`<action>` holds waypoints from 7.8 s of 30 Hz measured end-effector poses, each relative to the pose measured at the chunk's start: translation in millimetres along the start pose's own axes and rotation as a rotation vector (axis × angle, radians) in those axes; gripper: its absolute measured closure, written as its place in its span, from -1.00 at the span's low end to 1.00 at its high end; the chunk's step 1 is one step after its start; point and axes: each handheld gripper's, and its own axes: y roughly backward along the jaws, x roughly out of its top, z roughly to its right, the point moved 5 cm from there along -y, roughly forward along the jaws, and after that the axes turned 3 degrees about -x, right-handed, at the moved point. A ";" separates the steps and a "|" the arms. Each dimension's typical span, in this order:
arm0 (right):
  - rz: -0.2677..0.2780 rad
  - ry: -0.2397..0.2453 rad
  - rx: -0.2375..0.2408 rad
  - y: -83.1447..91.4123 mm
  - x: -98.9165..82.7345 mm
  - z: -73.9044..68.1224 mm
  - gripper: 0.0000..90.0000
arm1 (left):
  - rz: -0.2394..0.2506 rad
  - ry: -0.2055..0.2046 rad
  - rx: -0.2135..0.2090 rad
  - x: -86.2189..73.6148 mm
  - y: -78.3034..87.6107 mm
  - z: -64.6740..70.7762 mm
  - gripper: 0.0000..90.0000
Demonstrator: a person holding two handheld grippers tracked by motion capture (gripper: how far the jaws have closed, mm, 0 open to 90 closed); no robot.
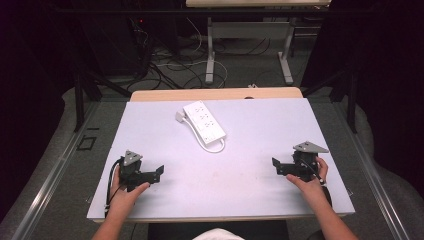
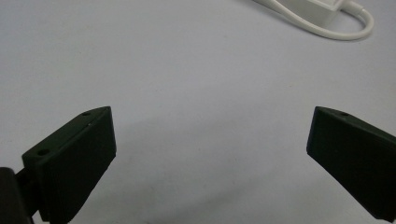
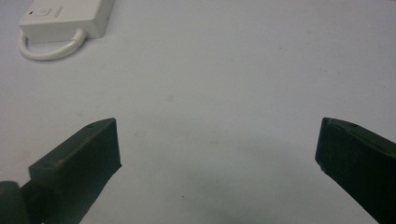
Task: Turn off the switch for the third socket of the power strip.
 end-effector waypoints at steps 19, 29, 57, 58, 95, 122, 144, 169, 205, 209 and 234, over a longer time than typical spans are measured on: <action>-0.004 -0.006 0.009 2.0 -2.1 0.7 -1.00 | 0.028 0.032 0.017 12.7 9.2 -0.6 -0.76; -0.009 -0.013 0.001 3.4 -3.2 2.2 -1.00 | 0.029 0.033 0.005 26.3 10.4 4.4 -0.63; -0.011 -0.029 -0.001 3.1 -4.6 1.3 -1.00 | 0.008 -0.141 -0.044 82.1 -10.1 31.3 -0.47; -0.011 -0.029 -0.001 3.1 -4.6 1.3 -1.00 | -0.001 -0.145 -0.043 83.4 -11.0 31.7 -0.47; -0.019 -0.028 0.007 1.0 -5.9 1.2 -1.00 | 0.066 -0.065 -0.125 174.2 -33.0 53.0 -0.32; -0.020 -0.025 0.007 -0.3 -6.8 2.7 -1.00 | 0.067 -0.054 -0.099 226.4 -71.4 45.5 -0.19; -0.029 -0.046 0.000 -1.6 -8.3 4.7 -1.00 | 0.041 0.000 -0.090 243.7 -107.3 24.2 -0.09; -0.038 -0.053 0.004 -3.9 -9.5 5.5 -0.99 | 0.009 -0.005 -0.047 237.8 -146.2 13.4 0.11; -0.035 -0.058 -0.020 -0.5 -12.5 12.6 -0.98 | -0.145 0.032 -0.013 203.6 -191.2 -5.6 0.39; -0.034 -0.056 -0.015 -1.1 -11.9 11.5 -0.98 | -0.153 0.029 -0.018 200.1 -194.3 -7.2 0.46; -0.046 -0.079 -0.002 -2.5 -13.8 11.8 -0.97 | -0.202 -0.019 0.004 187.2 -208.1 -9.5 0.87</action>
